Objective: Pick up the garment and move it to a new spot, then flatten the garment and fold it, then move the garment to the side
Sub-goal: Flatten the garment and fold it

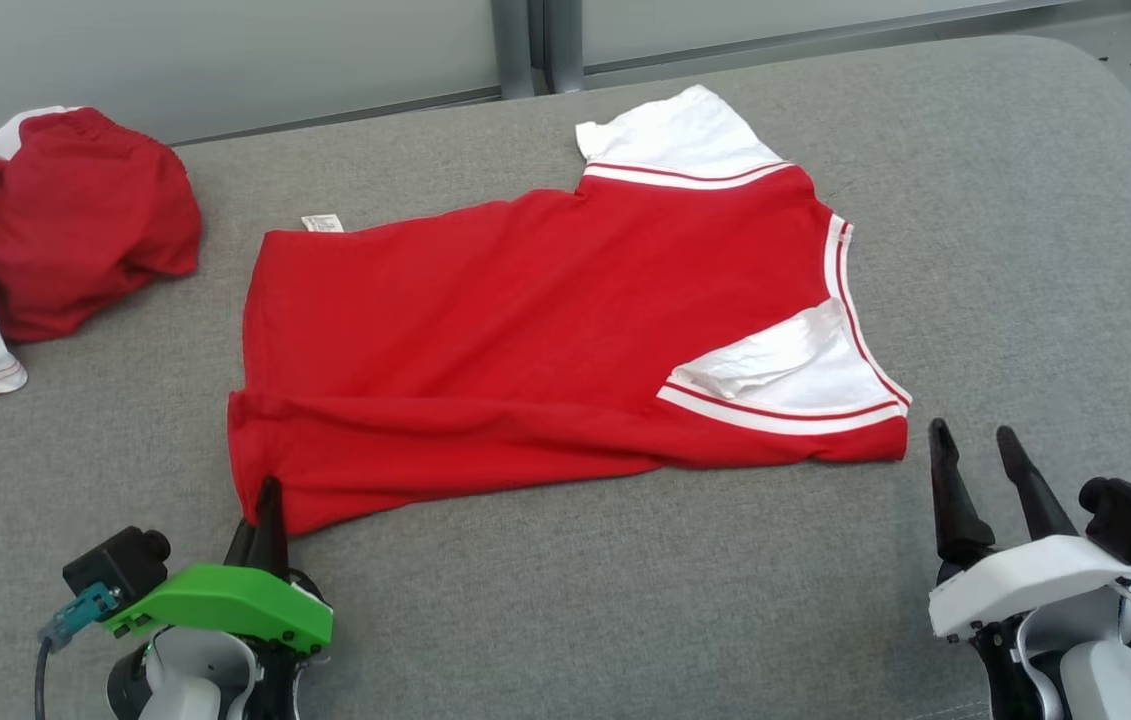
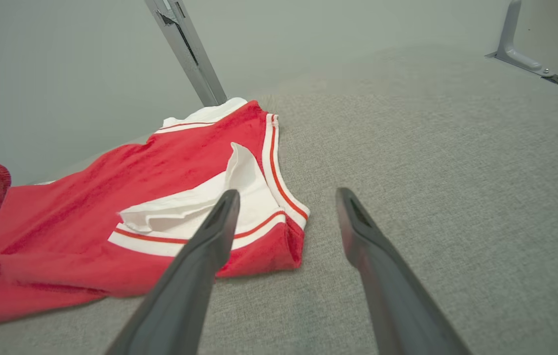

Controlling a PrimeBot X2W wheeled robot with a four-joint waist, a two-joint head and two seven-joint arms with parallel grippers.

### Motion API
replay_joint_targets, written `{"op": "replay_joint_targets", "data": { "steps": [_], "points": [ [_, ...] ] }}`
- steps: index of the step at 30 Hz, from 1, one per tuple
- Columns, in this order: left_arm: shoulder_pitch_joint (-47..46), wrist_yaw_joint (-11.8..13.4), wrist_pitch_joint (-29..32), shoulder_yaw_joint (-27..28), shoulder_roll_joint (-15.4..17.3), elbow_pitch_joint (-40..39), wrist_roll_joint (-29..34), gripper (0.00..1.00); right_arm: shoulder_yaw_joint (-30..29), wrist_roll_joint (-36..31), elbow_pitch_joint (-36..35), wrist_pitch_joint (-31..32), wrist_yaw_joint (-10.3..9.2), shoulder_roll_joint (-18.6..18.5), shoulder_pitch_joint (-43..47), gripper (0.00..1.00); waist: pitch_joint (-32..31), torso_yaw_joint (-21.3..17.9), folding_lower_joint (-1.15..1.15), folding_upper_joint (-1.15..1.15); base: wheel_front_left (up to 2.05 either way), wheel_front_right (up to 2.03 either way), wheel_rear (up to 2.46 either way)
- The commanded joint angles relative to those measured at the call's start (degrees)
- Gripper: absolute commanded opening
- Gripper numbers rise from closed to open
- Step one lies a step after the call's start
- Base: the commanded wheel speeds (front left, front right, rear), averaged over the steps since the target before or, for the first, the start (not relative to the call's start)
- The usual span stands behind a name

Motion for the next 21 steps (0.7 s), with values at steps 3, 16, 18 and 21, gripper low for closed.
{"op": "replay_joint_targets", "data": {
  "steps": [3, 16, 18, 21],
  "points": [
    [2.2, 1.2, 0.7, 0.3, 0.6, -2.8, 0.0, 0.00, 0.3, 0.4, 1.9, 1.0, 0.00, -0.1, 1.1, 1.00, 0.5, 1.0, 0.00, 0.61, 0.00, 0.00, 0.00],
    [1.7, 3.0, 1.6, -1.6, -0.1, -6.0, 0.5, 0.00, 2.6, 4.7, 14.4, -0.4, 0.00, -0.1, -5.1, 1.00, 2.0, 3.0, 0.00, 0.61, 0.00, 0.00, 0.00],
    [1.4, 3.1, 1.6, -1.7, -0.1, -6.1, 0.7, 0.00, 3.0, 6.3, 17.0, -0.6, 0.01, -0.1, -6.6, 1.00, 2.3, 3.2, 0.00, 0.61, 0.00, 0.00, 0.00],
    [1.0, 3.1, 1.5, -1.9, -0.1, -6.2, 0.9, 0.00, 3.5, 6.5, 20.6, -1.2, 0.00, -0.1, -9.1, 1.00, 2.7, 3.6, 0.00, 0.61, 0.00, 0.00, 0.00]
  ]
}}
